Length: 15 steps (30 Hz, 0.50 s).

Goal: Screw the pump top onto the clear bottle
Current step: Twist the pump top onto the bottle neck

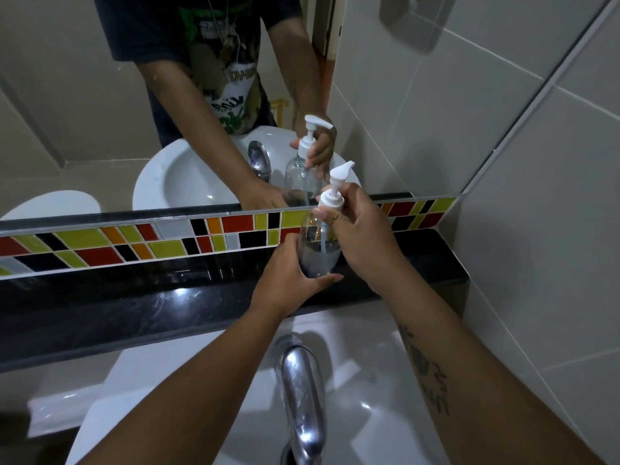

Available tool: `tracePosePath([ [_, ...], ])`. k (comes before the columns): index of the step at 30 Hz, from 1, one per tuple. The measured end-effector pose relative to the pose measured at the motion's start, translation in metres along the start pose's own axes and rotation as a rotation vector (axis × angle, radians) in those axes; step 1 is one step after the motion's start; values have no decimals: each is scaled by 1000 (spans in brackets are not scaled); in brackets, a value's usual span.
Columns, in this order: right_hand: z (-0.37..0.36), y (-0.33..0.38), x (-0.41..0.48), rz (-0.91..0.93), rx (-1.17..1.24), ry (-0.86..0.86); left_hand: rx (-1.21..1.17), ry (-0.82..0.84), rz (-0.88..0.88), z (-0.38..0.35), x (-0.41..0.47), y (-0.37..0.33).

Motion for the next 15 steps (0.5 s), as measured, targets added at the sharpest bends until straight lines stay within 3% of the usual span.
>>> tracePosePath([
  [10, -8, 3, -2, -44, 97, 265, -34, -12, 42, 20, -20, 6],
  [15, 43, 22, 14, 96, -279, 216, -21, -18, 55, 20, -21, 4],
])
Point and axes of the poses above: each hand's wrist, its own x-axis towards the middle knuckle, its own z-axis out of the back of the hand, y = z × x, the point moved 6 cm from there along x, towards the middle knuckle, and after that the axes turned 8 degrees about z, right-handed, at the moved point
